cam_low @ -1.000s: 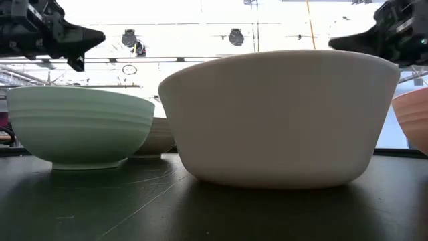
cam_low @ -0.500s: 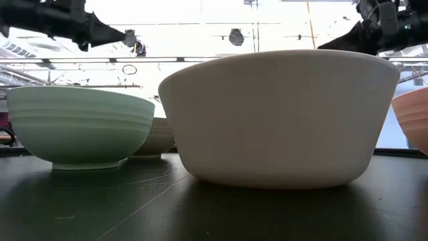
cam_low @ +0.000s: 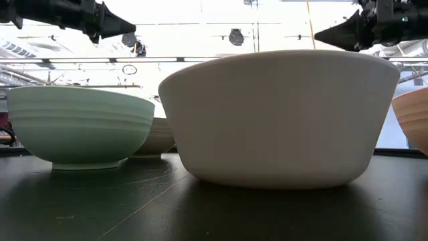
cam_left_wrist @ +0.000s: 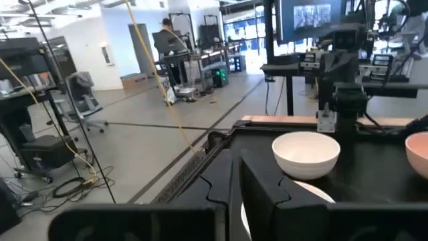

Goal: Nest bowls inside each other
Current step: Stack the top right white bowl on the top left white bowl

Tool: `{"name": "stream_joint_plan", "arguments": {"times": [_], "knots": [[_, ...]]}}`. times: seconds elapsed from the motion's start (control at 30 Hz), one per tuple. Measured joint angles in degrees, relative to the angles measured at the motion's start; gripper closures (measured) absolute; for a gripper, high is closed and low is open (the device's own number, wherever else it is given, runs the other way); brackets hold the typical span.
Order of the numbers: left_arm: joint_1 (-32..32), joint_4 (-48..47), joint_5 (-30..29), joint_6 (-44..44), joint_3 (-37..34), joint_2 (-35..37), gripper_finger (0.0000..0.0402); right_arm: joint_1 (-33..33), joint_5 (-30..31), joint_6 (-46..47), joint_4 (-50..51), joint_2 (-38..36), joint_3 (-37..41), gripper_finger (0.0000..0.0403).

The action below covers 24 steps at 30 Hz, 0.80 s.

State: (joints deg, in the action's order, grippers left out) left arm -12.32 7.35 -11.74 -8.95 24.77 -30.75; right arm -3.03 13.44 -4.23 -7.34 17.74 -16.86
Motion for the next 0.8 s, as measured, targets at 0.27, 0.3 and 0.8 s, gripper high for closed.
{"name": "stream_joint_plan", "arguments": {"times": [0.27, 0.3, 0.8], "knots": [[-0.02, -1.93, -4.38, -0.02, 0.00, 2.56, 0.0371, 0.00, -0.01, -0.63, -2.33, 0.00, -0.02, 0.0403], [-0.02, -2.17, -4.55, -0.28, 0.00, 2.80, 0.0371, 0.00, -0.01, -0.47, -2.33, 0.00, -0.02, 0.0403], [0.00, -7.74, -3.38, 1.32, 0.00, 3.11, 0.0283, 0.02, -1.72, 4.09, -0.24, 0.02, -0.02, 0.0305]]}}
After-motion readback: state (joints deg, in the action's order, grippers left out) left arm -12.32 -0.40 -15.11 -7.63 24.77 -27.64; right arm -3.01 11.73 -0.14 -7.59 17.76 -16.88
